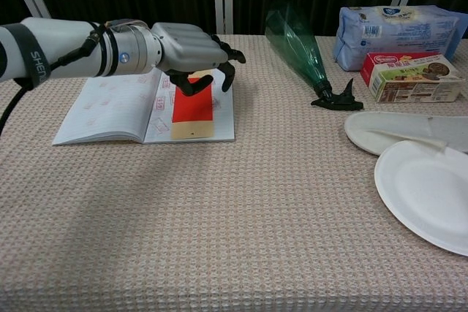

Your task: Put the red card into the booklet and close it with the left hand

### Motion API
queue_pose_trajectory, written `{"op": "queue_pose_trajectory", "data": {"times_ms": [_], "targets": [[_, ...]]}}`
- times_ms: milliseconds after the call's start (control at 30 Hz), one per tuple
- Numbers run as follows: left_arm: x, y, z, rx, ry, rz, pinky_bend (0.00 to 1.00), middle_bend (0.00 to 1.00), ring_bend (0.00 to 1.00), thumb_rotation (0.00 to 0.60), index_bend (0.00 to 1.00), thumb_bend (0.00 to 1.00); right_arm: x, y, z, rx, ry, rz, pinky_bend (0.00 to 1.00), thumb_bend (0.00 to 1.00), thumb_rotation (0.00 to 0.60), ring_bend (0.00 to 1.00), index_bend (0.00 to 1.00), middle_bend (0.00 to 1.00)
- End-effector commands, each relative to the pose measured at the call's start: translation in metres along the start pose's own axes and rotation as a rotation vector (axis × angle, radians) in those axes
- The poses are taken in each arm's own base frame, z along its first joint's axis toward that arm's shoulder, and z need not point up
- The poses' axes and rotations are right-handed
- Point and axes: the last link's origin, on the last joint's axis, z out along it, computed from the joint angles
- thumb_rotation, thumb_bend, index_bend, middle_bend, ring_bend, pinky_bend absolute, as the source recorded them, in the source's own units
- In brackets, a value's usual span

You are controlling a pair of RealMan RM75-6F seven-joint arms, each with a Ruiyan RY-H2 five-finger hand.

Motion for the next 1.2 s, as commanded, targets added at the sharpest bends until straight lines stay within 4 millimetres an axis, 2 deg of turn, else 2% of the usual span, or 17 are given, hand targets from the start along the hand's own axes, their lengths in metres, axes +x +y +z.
{"op": "queue_pose_trajectory", "data": {"times_ms": [33,367,1200], "targets": [[-0.003,0.003,0.002,-0.004,-0.009,0.016,0.05,0.00,0.00,0.600,0.33,0.73,-0.001,0.001,0.000,-0.003,0.000,0.002,0.20,0.21,0.600,0.14,0.21,0.17],[-0.010,0.009,0.007,-0.003,-0.037,0.088,0.04,0.00,0.00,0.600,0.35,0.73,-0.001,0.002,0.001,-0.002,-0.004,0.003,0.20,0.21,0.600,0.14,0.21,0.17],[-0.024,-0.013,-0.014,0.075,-0.074,0.043,0.04,0.00,0.00,0.600,0.38,0.73,-0.001,-0.001,0.001,0.010,-0.003,0.002,0.20,0.21,0.600,0.14,0.21,0.17]]}}
